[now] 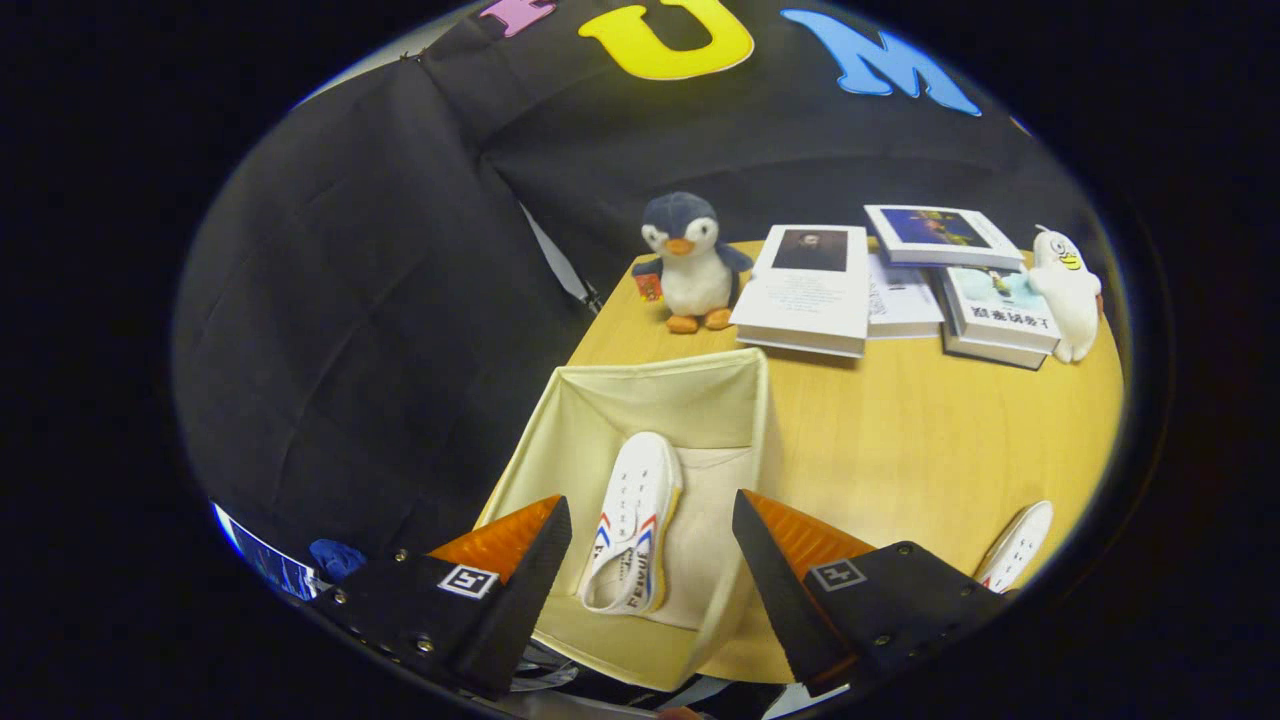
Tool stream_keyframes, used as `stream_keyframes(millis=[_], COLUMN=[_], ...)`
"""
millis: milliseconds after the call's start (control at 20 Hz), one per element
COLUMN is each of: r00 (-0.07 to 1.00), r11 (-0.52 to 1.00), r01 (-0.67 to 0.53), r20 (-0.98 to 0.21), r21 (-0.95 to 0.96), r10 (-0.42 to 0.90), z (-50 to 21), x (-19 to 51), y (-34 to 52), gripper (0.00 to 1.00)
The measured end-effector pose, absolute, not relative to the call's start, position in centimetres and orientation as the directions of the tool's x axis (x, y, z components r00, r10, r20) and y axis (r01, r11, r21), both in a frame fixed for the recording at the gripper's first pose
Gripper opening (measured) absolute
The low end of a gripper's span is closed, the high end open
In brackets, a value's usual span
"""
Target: Open the storage box then place both shoes into the box .Put the left shoe in first, then the right shoe, with the right side of both shoes facing outward in a uniform manner.
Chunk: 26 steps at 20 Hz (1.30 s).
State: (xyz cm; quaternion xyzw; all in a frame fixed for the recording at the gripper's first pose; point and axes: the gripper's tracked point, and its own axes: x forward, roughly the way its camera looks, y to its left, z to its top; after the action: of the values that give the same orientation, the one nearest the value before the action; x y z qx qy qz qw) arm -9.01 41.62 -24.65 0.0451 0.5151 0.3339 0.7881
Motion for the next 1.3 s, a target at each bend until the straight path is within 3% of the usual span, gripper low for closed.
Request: stream_keyframes(millis=[250, 700, 1300], r00=[0.344, 0.392, 0.336], r11=[0.828, 0.919, 0.979], r01=[-0.474, -0.325, -0.174], r20=[-0.802, -0.853, -0.927], r21=[0.301, 0.223, 0.111], r10=[0.488, 0.345, 0.165], z=[-23.9, -26.1, -32.2], x=[-6.6, -5.5, -7.9], y=[33.7, 20.7, 8.8], gripper=[0.97, 0.98, 0.98])
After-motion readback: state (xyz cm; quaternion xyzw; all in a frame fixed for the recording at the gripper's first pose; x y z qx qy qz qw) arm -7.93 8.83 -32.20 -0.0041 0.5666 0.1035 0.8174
